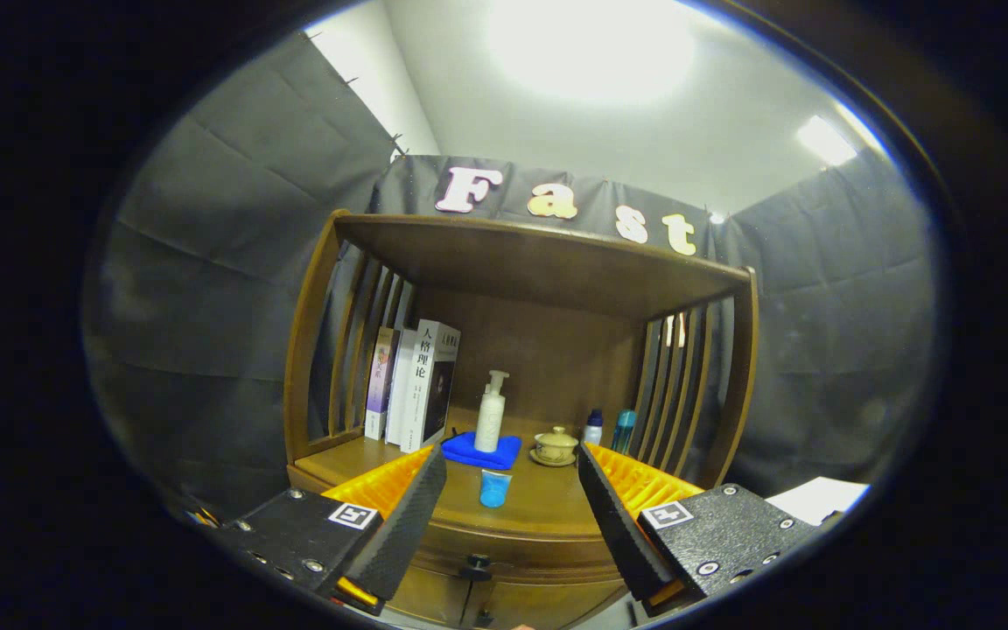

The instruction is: Pull open the drawer, take out the items inside it, and place them on the countertop above the cabinet.

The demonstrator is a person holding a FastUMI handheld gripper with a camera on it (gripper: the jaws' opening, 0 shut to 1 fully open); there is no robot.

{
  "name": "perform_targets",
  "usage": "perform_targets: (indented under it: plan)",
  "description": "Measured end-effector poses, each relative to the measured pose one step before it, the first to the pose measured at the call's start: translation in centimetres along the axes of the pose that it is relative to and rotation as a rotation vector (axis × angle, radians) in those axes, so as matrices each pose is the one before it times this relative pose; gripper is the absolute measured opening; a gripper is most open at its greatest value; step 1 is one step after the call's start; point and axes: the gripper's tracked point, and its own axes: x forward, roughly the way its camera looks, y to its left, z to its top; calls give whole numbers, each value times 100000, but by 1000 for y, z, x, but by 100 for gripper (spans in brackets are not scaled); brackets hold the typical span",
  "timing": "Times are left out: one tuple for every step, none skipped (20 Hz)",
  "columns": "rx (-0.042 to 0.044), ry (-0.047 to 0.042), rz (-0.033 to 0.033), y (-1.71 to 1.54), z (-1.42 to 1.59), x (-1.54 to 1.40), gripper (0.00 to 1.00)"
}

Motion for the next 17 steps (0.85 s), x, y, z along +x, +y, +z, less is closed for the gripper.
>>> perform_targets:
  plan:
    - [-288, -192, -591, 11, 325, -388, 94]
    - [1222, -154, -64, 87, 259, -392, 94]
    - [2643, 666, 172, 98, 31, -277, 94]
    - [3251, 896, 243, 81, -84, -232, 94]
    - [3466, 1130, -186, -135, -106, -256, 94]
    - [3071, 686, -106, -75, -46, -82, 94]
    - [2757, 582, 432, -16, 15, -81, 94]
    - [1927, 108, 445, 48, 83, -70, 94]
    - [587, -159, -78, -229, 154, -57, 94]
    - [-448, -356, -847, -291, 54, 75, 94]
    - [-1094, 405, -892, -286, -193, 51, 94]
    - [-1020, 823, -482, -125, -258, 7, 94]
    - [-1056, 858, 168, 128, -236, 45, 94]
    - [-626, 393, 621, 227, -148, 63, 94]
    - [-294, 520, 426, 76, -195, 57, 94]
    - [402, 388, 405, 157, -143, -29, 94]
    - [649, 315, 945, 313, -57, -17, 94]
